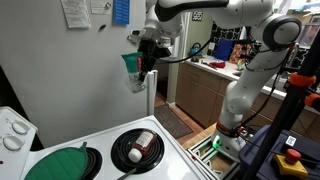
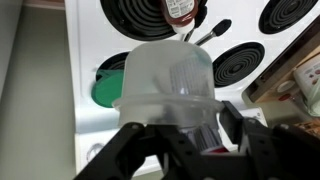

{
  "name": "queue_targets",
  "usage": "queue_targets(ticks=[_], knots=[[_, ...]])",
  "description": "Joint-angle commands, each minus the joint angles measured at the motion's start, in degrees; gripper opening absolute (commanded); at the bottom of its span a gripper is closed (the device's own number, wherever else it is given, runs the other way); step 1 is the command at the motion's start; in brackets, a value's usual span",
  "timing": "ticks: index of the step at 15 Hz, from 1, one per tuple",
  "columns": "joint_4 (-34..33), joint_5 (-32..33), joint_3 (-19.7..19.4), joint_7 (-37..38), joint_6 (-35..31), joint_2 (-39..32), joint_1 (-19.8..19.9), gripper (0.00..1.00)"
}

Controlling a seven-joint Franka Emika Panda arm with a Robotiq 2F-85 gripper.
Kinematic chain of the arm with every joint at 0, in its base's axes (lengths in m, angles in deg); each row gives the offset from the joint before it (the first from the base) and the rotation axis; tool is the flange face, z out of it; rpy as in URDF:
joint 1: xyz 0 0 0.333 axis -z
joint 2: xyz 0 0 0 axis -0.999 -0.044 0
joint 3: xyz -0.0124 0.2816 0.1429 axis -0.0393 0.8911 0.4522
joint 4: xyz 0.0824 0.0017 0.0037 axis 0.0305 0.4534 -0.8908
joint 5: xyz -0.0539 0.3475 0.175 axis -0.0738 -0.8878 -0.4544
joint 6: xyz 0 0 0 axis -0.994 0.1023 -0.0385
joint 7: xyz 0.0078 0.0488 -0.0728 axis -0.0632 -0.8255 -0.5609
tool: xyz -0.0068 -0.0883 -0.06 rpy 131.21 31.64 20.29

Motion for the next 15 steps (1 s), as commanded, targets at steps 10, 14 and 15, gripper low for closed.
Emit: queue_targets(ticks=[10,14,15], knots=[[0.7,-1.8,6.0,-11.3,-1.3,-5.9,0.7,0.26],[2.8,-0.7,9.7,-16.8,-3.7,-8.7,0.5,0.26],[3.3,-0.6,10.4,-17.7,-5.0,-9.5,0.5,0.26]])
